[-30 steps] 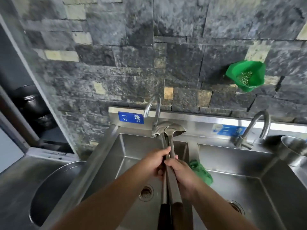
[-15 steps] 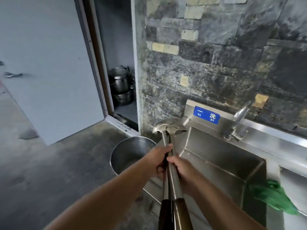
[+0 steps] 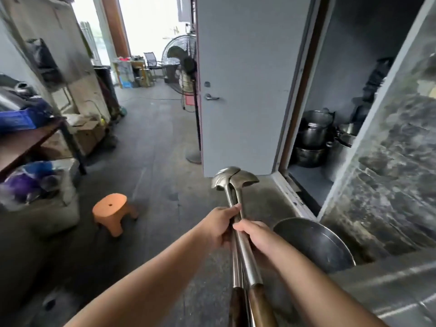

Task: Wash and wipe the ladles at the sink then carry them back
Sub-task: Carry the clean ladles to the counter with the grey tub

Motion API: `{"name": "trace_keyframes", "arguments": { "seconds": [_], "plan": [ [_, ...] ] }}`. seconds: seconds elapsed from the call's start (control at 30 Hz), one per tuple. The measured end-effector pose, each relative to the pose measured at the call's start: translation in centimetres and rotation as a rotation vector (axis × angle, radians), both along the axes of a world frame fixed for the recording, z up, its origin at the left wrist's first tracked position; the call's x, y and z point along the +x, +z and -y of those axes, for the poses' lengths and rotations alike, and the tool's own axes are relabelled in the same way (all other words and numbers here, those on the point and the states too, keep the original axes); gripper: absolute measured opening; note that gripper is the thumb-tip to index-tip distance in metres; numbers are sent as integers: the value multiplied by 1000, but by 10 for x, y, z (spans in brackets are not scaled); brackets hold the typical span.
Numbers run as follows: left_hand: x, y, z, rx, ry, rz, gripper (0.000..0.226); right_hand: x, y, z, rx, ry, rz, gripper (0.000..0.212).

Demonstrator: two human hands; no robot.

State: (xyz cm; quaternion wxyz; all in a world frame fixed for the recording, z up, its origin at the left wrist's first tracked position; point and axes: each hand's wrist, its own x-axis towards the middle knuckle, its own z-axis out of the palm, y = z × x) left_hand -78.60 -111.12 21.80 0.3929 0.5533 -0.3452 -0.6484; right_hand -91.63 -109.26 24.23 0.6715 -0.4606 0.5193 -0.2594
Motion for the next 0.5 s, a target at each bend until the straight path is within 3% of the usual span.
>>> {"name": "trace_keyframes", "arguments": {
  "seconds": [0.23, 0.5],
  "plan": [
    [110, -3, -22, 24, 397, -51, 41, 117, -7, 33, 26, 403, 69, 18],
    [186, 14, -79, 54, 842, -38, 39, 230, -11, 32, 121, 868, 105, 29]
  ]
}}
